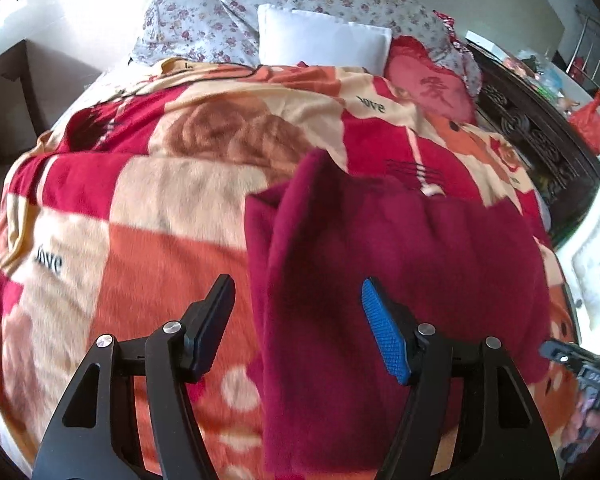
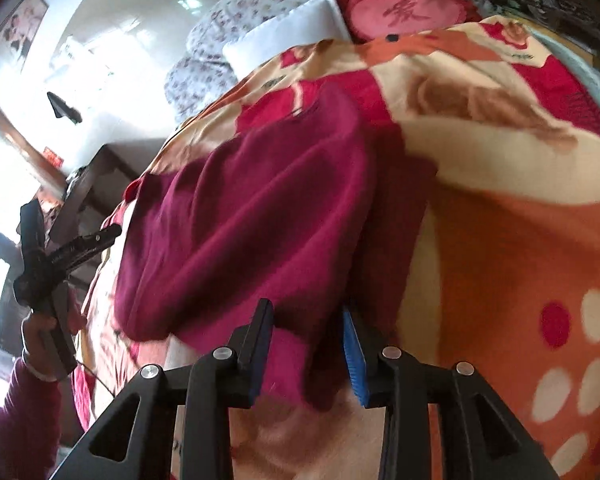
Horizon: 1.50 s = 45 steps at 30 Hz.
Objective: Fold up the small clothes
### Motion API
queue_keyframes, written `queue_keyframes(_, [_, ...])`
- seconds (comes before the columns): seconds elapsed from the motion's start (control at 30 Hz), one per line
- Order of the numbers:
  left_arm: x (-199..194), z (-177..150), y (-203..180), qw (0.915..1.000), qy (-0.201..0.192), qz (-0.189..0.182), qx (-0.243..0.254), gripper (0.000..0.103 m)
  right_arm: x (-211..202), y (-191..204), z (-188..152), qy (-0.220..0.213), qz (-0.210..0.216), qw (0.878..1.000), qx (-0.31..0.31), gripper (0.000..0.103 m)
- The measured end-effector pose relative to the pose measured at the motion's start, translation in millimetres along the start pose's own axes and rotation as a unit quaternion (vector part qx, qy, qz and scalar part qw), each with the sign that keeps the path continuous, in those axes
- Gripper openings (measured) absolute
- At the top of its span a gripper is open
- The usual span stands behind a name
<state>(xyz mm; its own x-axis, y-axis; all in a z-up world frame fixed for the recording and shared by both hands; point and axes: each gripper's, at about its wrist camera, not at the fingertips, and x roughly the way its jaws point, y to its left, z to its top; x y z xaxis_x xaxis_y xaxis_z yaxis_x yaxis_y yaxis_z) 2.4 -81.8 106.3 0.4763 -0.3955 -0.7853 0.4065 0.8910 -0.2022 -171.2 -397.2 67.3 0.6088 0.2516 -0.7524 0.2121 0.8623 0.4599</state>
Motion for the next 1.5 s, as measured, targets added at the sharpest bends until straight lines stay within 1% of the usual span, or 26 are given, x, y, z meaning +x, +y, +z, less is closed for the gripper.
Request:
queue_keyframes(0.07, [-4.0,-10.4,0.2,0.9999,0.007,-0.005,-0.006,0.067,8.3,4.3,-7.2,0.013,-0.011,1.000,-0.012,0.032])
queue_keyframes(0.1, [-4.8,-14.8,0.4,0.9999,0.010,-0.005,-0.008,0.067,10.6,7.0,-9.7,0.011,-0.020,1.000,-0.021,0.032])
queue_keyframes(0.13, [-5.3,-20.6,0.8,0.9998,0.016,-0.004,-0.007,0.067,10.5,9.7,-11.2,0.005,-0.020,0.999,-0.029,0.024])
queue_keyframes(0.17, [-6.2,-25.1,1.3,0.9998,0.020,-0.002,-0.005,0.067,10.1,11.8,-12.4,0.005,-0.018,0.999,-0.032,0.007])
queue_keyframes(0.2, [-7.3,-30.1,2.2,0.9997,0.023,0.003,-0.002,0.067,7.4,13.3,-13.2,0.005,-0.019,0.999,-0.034,0.007])
queue_keyframes(0.3, [-13.7,-42.4,8.5,0.9996,0.027,0.011,0.003,0.067,-13.2,17.2,-21.0,-0.006,-0.028,0.998,-0.057,0.006])
queue_keyframes(0.37, [-18.1,-51.0,14.2,0.9996,0.026,0.010,-0.002,0.067,-20.1,12.8,-26.8,0.001,-0.043,0.997,-0.063,0.006])
queue_keyframes(0.43, [-20.0,-57.6,17.9,0.9995,0.030,0.005,-0.007,0.067,-15.9,-0.8,-35.4,0.019,-0.057,0.997,-0.049,0.006])
queue_keyframes(0.5, [-20.2,-63.9,18.9,0.9994,0.032,0.002,-0.007,0.067,-8.4,-11.1,-42.1,0.031,-0.054,0.998,-0.027,0.006])
queue_keyframes(0.57, [-19.8,-71.0,17.4,0.9993,0.038,0.001,-0.003,0.067,-3.8,-7.9,-47.2,0.034,-0.065,0.997,-0.036,0.006])
queue_keyframes(0.63, [-21.3,-76.7,17.0,0.9991,0.041,-0.010,0.001,0.067,-8.0,-1.9,-47.2,0.030,-0.072,0.996,-0.045,0.006])
queue_keyframes(0.7, [-25.6,-86.2,16.4,0.9989,0.036,-0.027,0.010,0.067,-13.6,-2.0,-44.3,0.025,-0.064,0.997,-0.038,0.006])
queue_keyframes(0.73, [-26.5,-88.8,15.8,0.9989,0.034,-0.031,0.015,0.067,-16.1,-1.6,-42.6,0.025,-0.060,0.997,-0.036,0.006])
queue_keyframes(0.8, [-26.4,-96.2,13.7,0.9986,0.031,-0.029,0.032,0.067,-17.0,2.0,-40.1,0.025,-0.054,0.997,-0.039,0.006])
queue_keyframes(0.9, [-20.2,-100.2,9.5,0.9974,0.040,-0.020,0.057,0.067,-15.0,5.8,-39.4,0.026,-0.044,0.998,-0.043,0.006])
queue_keyframes(0.93, [-18.1,-100.8,8.6,0.9971,0.039,-0.022,0.061,0.067,-13.4,5.8,-40.9,0.026,-0.042,0.998,-0.042,0.006])
queue_keyframes(1.03, [-10.2,-100.7,8.6,0.9968,0.044,-0.033,0.059,0.067,-7.1,3.5,-43.3,0.029,-0.032,0.999,-0.025,0.007])
queue_keyframes(1.1, [-7.0,-99.3,8.4,0.9961,0.048,-0.051,0.054,0.067,-6.2,1.2,-44.5,0.025,-0.027,0.999,-0.017,0.008])
queue_keyframes(1.17, [-2.3,-97.3,6.7,0.9951,0.053,-0.061,0.056,0.063,-3.4,-1.7,-45.2,0.024,-0.023,0.999,-0.009,0.009])
queue_keyframes(1.2, [0.2,-96.7,5.9,0.9945,0.058,-0.065,0.058,0.054,-1.6,-3.4,-45.7,0.024,-0.020,1.000,-0.003,0.009])
queue_keyframes(1.23, [3.9,-96.6,5.1,0.9929,0.067,-0.079,0.059,0.039,0.8,-5.5,-46.0,0.024,-0.015,1.000,0.004,0.009])
queue_keyframes(1.27, [6.1,-96.4,4.2,0.9923,0.073,-0.081,0.060,0.034,1.8,-6.5,-46.3,0.024,-0.013,1.000,0.007,0.009])
queue_keyframes(1.3, [7.4,-96.5,3.1,0.9924,0.073,-0.076,0.064,0.025,2.8,-7.3,-46.6,0.023,-0.009,1.000,0.010,0.009])
queue_keyframes(1.33, [7.4,-96.2,2.1,0.9925,0.071,-0.073,0.068,0.013,3.5,-8.3,-46.9,0.020,-0.002,1.000,0.014,0.009])
queue_keyframes(1.43, [7.6,-92.6,4.1,0.9918,0.077,-0.083,0.059,0.010,-0.6,-11.8,-49.6,-0.006,0.008,0.999,0.037,0.009])
queue_keyframes(1.5, [3.7,-87.2,5.3,0.9919,0.075,-0.083,0.060,0.009,-6.7,-12.1,-49.7,-0.017,0.016,0.999,0.049,0.006])
